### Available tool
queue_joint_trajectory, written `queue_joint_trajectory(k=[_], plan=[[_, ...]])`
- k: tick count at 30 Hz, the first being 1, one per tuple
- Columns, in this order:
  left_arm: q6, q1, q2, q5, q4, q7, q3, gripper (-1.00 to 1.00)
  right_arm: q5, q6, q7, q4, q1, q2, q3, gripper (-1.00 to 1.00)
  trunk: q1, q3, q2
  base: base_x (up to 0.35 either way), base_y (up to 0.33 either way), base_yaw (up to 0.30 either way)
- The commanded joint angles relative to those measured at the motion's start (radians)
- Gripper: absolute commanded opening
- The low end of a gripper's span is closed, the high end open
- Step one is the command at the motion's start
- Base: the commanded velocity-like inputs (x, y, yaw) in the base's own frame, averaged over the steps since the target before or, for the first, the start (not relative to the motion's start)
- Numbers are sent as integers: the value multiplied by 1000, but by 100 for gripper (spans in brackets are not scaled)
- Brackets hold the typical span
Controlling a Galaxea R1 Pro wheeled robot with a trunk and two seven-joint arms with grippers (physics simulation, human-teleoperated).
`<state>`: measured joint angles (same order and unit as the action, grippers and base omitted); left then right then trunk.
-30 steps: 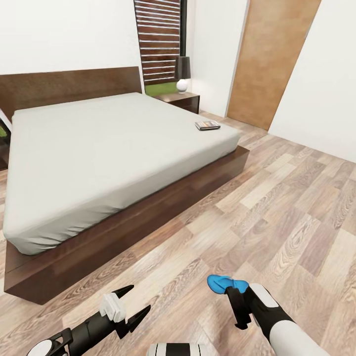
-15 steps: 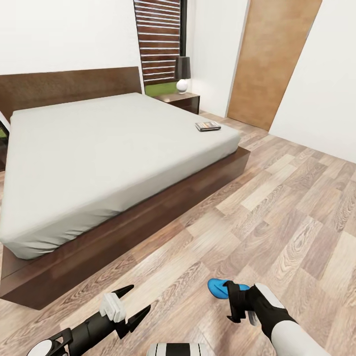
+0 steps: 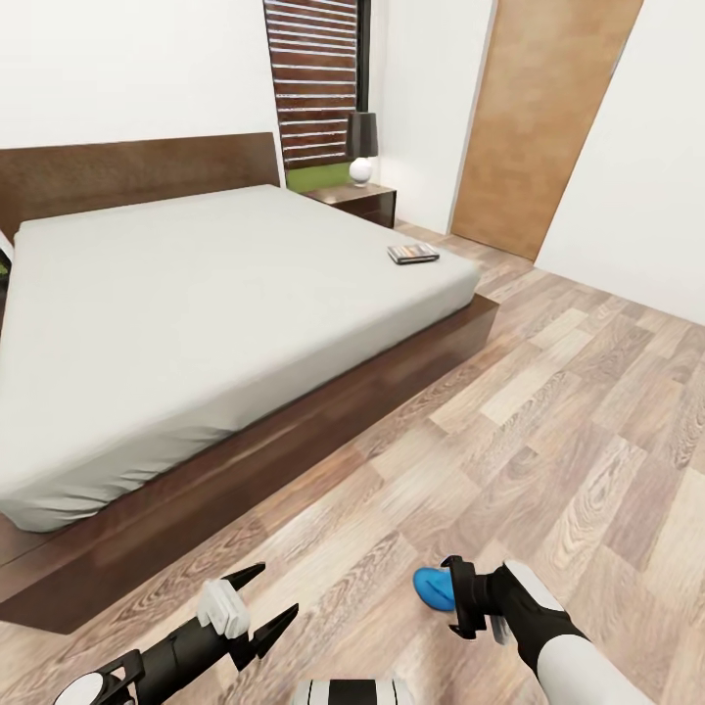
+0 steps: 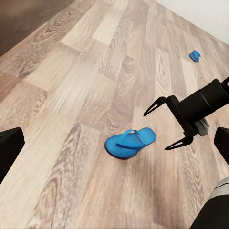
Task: In the bedroom, move the book from the bed onto either nightstand, and place the two sandals side by side next to the bed.
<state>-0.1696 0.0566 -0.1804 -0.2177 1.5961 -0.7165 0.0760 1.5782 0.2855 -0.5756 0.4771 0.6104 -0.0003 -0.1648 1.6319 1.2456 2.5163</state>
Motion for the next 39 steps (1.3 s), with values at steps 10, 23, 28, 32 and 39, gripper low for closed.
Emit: queue_joint_trajectory(k=[10,23,28,32,39], plan=[[-8,0,-1,-9,1,1,1,100,3,3,-6,2,0,0,-4,100,0,1,0,148,-1,0],[-10,0,-1,-12,1,-1,0,100,3,3,-6,2,0,0,-4,100,0,1,0,72,-60,0],[-11,0,-2,-13,1,-1,-1,100,3,3,-7,2,0,0,-4,100,1,8,1,1,-1,0],[-11,0,-2,-13,1,-1,-1,100,3,3,-6,2,0,0,-4,100,3,24,2,0,0,0],[-11,0,-2,-13,1,-1,-1,100,3,3,-7,2,0,0,-4,100,6,51,3,0,0,0]])
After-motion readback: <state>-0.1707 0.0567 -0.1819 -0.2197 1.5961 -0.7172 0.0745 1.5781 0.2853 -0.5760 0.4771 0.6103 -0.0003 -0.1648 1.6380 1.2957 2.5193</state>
